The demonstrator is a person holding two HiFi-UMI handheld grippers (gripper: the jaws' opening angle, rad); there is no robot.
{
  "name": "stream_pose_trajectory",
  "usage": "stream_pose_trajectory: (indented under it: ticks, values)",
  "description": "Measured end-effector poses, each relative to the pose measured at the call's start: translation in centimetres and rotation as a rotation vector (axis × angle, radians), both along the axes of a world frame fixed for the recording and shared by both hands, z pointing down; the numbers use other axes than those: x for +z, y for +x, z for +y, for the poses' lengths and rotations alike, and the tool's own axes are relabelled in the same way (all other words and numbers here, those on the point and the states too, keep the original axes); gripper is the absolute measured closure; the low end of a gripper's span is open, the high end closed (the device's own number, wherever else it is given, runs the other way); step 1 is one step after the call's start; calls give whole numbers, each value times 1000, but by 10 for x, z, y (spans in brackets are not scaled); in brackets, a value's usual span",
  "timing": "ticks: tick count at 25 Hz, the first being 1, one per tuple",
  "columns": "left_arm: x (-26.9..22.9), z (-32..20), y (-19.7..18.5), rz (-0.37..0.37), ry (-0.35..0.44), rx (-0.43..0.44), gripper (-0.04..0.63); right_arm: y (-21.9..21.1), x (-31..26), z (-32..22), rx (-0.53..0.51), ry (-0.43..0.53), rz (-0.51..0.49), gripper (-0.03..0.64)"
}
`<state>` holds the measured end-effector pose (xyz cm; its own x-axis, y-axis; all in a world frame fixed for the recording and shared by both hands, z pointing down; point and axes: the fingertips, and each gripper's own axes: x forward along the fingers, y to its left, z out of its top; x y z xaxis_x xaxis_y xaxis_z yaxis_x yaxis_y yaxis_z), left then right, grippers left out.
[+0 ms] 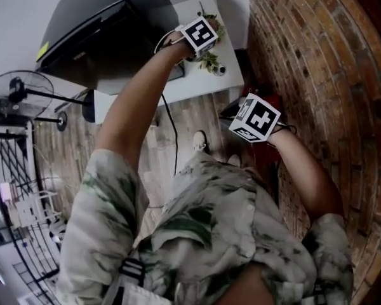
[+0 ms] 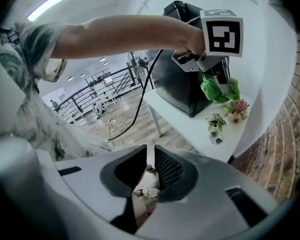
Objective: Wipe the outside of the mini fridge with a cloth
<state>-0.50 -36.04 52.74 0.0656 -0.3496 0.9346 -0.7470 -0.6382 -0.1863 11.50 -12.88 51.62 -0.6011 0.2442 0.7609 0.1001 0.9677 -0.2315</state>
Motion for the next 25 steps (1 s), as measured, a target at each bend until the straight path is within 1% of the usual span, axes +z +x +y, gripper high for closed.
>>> stream_pose_trajectory:
  ticks: [2, 4, 6, 9, 13, 15, 18, 20, 25]
  values:
    - [-7, 12, 3, 40, 46, -6, 465, -7, 1, 5, -6, 2, -12, 549]
    - [-11, 32, -1, 49, 56, -21, 465, -14, 0, 9, -2, 6, -29, 549]
    - [-15, 49, -1, 92, 70, -29, 465, -21, -1, 12, 6, 12, -46, 551]
    - [-24, 71, 3, 197, 124, -26, 465, -31, -3, 16, 23, 20, -60, 555]
    - [-50, 109, 1, 372, 226, -77, 465, -51, -9, 21, 72, 26, -111, 561]
    - [-61, 133, -5, 455, 272, -103, 465, -62, -12, 25, 111, 26, -145, 563]
    - [-72, 176, -25, 543, 328, -136, 465, -79, -19, 35, 158, 22, -202, 568]
    - [-77, 207, -41, 573, 362, -153, 465, -89, -22, 44, 183, 29, -237, 570]
    - [-72, 292, -81, 600, 416, -208, 465, -108, -22, 79, 236, 42, -299, 578]
